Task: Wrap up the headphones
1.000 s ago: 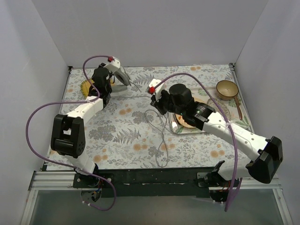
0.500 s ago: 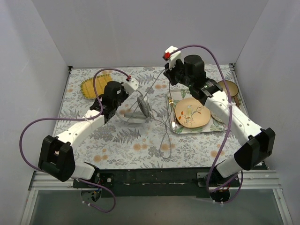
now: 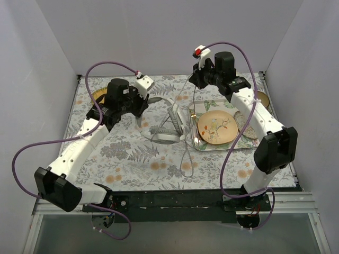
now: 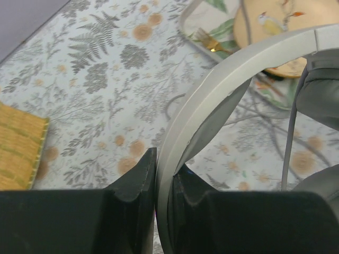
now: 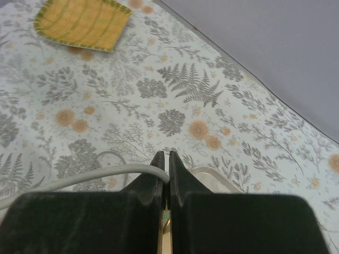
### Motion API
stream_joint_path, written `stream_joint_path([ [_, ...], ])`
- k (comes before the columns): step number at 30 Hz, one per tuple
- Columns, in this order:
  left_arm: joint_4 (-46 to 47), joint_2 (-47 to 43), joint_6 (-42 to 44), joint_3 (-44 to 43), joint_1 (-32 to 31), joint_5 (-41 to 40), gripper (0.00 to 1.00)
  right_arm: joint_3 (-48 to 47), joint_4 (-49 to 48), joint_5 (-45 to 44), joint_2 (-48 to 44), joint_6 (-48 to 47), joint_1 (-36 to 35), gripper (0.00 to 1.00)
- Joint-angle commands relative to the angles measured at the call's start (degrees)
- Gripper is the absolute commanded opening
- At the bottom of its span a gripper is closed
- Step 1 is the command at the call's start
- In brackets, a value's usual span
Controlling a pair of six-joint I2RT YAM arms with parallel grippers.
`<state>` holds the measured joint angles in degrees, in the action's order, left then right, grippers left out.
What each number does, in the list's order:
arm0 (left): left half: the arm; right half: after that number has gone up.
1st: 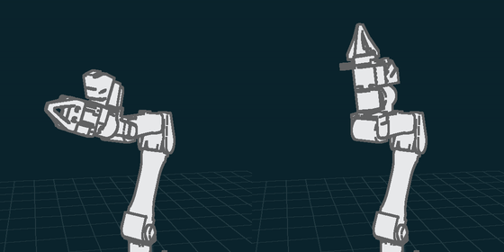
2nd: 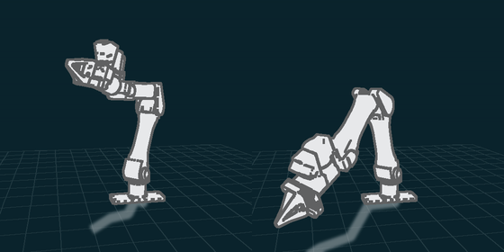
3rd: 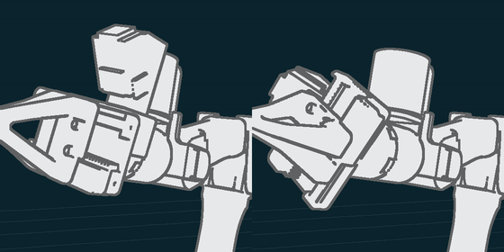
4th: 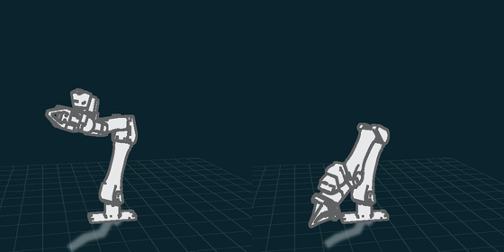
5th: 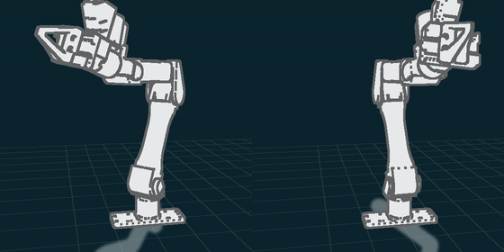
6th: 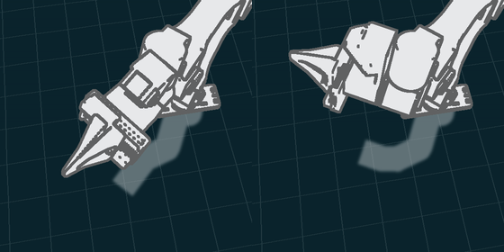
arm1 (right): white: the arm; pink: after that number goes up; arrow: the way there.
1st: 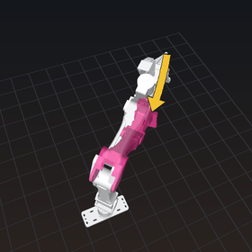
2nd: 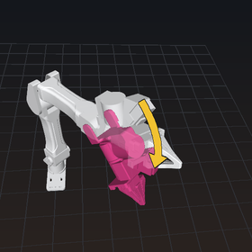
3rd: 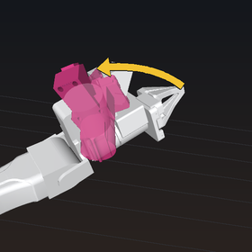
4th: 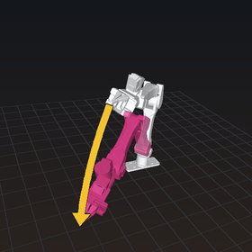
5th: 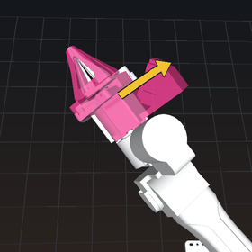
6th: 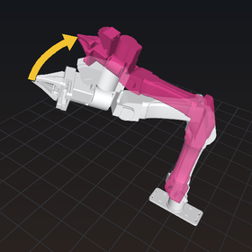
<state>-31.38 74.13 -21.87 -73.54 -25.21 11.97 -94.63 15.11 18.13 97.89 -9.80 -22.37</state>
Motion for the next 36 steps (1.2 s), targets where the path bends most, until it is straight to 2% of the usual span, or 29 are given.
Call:
stream_joint_path([
  [1,-7.47,-3.29,-7.65,-7.75,-0.01,15.88,0.0,1.28,-8.51,13.31,0.11,1.53,1.45,0.01],
  [5,-7.56,-2.5,-13.97,-15.82,-0.01,18.62,0.0,9.45,-19.39,21.23,-0.85,7.5,1.36,0.01],
  [9,-6.33,-0.74,-17.94,-22.15,-0.01,17.31,0.0,19.29,-39.57,28.7,-1.21,16.82,0.31,0.1],
  [13,-5.8,1.98,-19.0,-28.32,-0.01,11.51,0.0,25.27,-49.44,25.49,-0.07,19.73,-4.07,0.3],
  [18,-3.26,3.83,-19.97,-32.98,-0.01,8.42,0.0,28.53,-56.77,19.42,4.14,23.94,-6.54,0.46],
  [23,-2.11,4.53,-23.22,-38.43,-0.01,4.39,0.0,31.6,-60.19,16.94,6.35,25.18,-6.55,0.49],
  [29,-1.58,6.02,-26.81,-44.05,-0.01,-5.54,0.0,35.56,-63.53,15.62,9.69,29.04,-7.16,0.51],
  [36,-0.97,6.38,-29.1,-45.03,1.04,-10.73,0.0,35.22,-64.16,15.01,13.64,30.72,-10.23,0.3],
])
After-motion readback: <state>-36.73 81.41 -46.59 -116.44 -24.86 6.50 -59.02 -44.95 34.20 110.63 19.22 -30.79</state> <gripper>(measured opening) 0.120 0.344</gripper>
